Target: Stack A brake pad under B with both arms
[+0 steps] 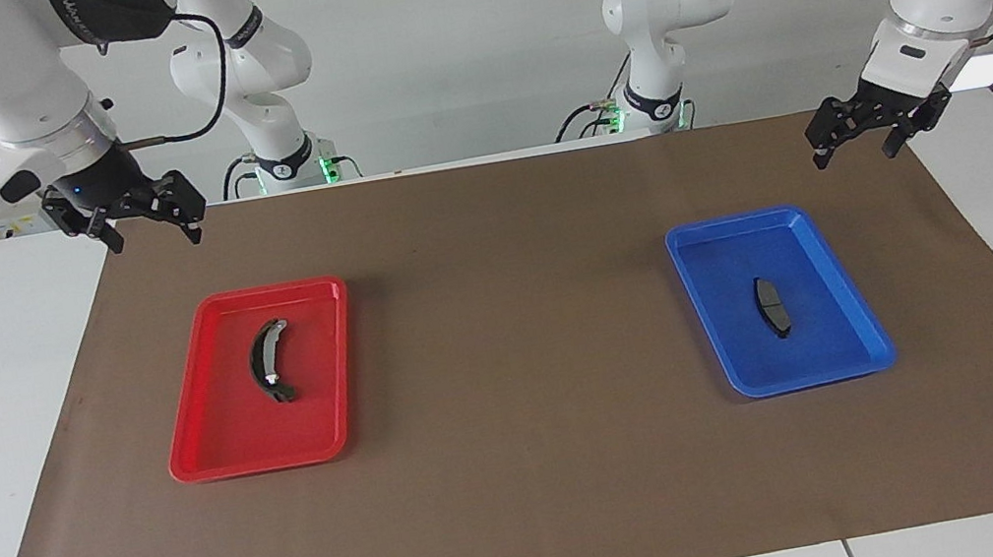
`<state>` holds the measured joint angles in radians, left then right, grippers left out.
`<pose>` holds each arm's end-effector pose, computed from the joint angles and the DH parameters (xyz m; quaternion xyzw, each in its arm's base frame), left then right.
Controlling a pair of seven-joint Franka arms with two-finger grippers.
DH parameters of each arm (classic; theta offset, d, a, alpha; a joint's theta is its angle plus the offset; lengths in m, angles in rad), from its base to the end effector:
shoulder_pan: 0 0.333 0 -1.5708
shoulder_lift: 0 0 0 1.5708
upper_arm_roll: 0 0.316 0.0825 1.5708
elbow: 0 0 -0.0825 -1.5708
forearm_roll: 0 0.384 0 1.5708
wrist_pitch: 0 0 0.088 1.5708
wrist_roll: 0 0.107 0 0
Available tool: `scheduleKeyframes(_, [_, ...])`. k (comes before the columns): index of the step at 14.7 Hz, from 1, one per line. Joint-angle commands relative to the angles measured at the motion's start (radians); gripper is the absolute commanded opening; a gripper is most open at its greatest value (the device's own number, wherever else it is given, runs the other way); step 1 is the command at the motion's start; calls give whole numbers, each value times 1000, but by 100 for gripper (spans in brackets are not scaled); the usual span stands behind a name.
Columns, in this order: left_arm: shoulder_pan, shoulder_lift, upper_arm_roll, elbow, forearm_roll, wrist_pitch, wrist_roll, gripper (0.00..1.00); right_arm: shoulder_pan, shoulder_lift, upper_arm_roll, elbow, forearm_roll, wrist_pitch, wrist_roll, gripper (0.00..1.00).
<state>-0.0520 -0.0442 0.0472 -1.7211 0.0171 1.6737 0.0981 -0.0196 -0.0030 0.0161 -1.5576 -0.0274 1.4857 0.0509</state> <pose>0.5467 -0.0005 0.5864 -0.9986 0.0523 0.0020 0.0074 0.5446 -0.0050 0.6252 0.9989 -0.0279 -0.0341 0.0145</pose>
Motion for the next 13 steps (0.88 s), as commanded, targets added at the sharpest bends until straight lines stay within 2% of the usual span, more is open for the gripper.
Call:
scheduleKeyframes(1, [-5, -28, -1, -35, 12, 26, 11, 100, -3, -2, 4, -2, 4, -8, 10, 100])
scheduleKeyframes(5, [-5, -29, -3, -47, 10, 46, 9, 100, -5, -2, 4, -2, 4, -8, 10, 100])
scheduleKeyframes(10, [-6, -16, -4, -213, 10, 286, 6, 100, -5, -2, 4, -2, 4, -8, 10, 100])
scheduleKeyframes(13, [-31, 70, -4, -274, 10, 430, 6, 100, -3, -2, 4, -2, 4, -8, 10, 100])
